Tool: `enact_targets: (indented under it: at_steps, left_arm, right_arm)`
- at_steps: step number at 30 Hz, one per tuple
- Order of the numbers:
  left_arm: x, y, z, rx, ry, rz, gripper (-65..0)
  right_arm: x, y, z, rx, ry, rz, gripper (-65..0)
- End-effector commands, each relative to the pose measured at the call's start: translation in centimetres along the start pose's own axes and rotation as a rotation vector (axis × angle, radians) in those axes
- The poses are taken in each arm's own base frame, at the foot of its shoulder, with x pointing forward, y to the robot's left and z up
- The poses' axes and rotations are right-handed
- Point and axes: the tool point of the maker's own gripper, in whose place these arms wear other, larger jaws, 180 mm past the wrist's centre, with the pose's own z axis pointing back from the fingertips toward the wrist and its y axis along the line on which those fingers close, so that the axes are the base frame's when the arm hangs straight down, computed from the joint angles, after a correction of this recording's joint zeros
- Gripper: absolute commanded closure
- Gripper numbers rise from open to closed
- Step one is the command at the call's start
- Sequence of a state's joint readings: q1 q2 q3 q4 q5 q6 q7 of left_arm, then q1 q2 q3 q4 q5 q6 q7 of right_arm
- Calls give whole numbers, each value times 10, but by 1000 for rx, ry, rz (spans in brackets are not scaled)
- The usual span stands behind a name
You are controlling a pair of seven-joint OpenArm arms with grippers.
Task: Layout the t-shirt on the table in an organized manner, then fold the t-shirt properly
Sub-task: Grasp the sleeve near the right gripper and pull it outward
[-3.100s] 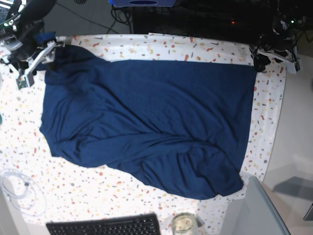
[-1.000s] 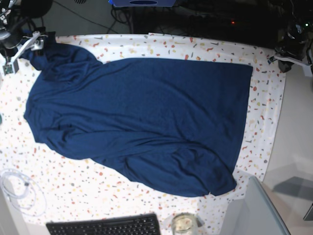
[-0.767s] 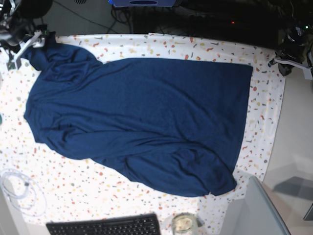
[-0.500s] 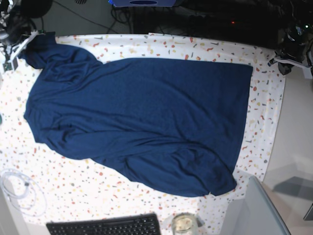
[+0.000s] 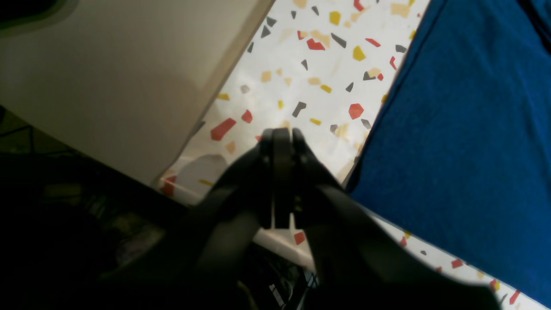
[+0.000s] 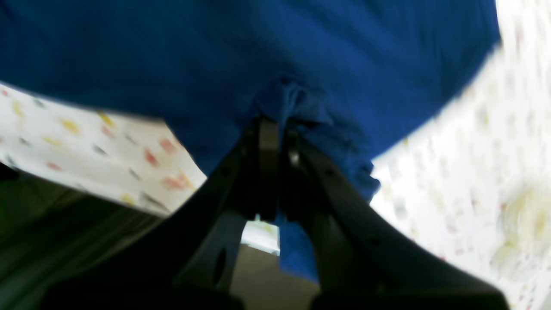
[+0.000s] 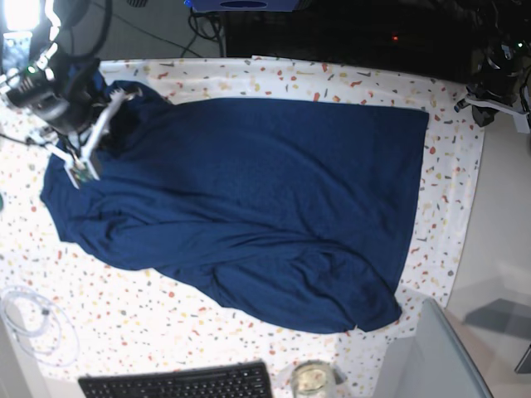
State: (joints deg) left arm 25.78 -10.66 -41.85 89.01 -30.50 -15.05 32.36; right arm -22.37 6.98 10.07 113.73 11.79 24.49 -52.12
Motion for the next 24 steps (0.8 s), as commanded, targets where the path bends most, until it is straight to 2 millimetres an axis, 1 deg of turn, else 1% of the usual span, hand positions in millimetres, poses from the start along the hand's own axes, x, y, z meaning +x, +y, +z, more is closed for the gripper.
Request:
enact_targets:
  at_steps: [1,2,3,4,5,6,8,9,10,12,14,16,17,19,22,24]
  left_arm:
    - [12,3,3,0,-37,-14,0]
    - [12,3,3,0,-37,-14,0]
    - [12,3,3,1,-35,-14,0]
    - [12,3,3,1,-35,-14,0]
    - [11,3,4,1,-34,-14,0]
    - [11,3,4,1,-34,-14,0]
    - [11,3,4,1,-34,-14,0]
    - [11,3,4,1,-34,-14,0]
    - [11,3,4,1,-34,-14,0]
    - [11,3,3,2,-33,-14,0]
    - [11,3,3,2,-33,-14,0]
    - [11,3,3,2,-33,-14,0]
    - [11,3,3,2,-33,-14,0]
    - [12,3,3,0,-37,-13,0]
    - [15,1,2,-3,-44,-12,0]
    - [16,1,2,-3,-45,-11,0]
  right_arm:
    - [16,0,-3,4,-35,15,-2]
    - [21,2,-11,18,-18,22,-6]
    - [22,4,-19,33,13,30,-30]
    - [20,6,-27,47,50,36,-75]
    - [18,6,-33,54,84,41,-140]
    - [16,6,-37,59,109,48,-221]
    - [12,4,-36,54,120,43,-377]
    - [13,1,-29,40,98,37,-434]
    - [11,-3,-22,21,78,24,-459]
    - [4,-19,-5,-34,40,-13,-449]
    - [-19,-37,6,-87,58,-63,-431]
    - [-45,-53,15,-134,90,-118,-432]
    - [-57,-55,15,-139,112,-134,-432]
    - [-79,-52,15,-130,151,-147,-434]
    - [-96,-48,15,-116,171,-146,-435]
    - [-103,-46,12,-110,180,-157,-458]
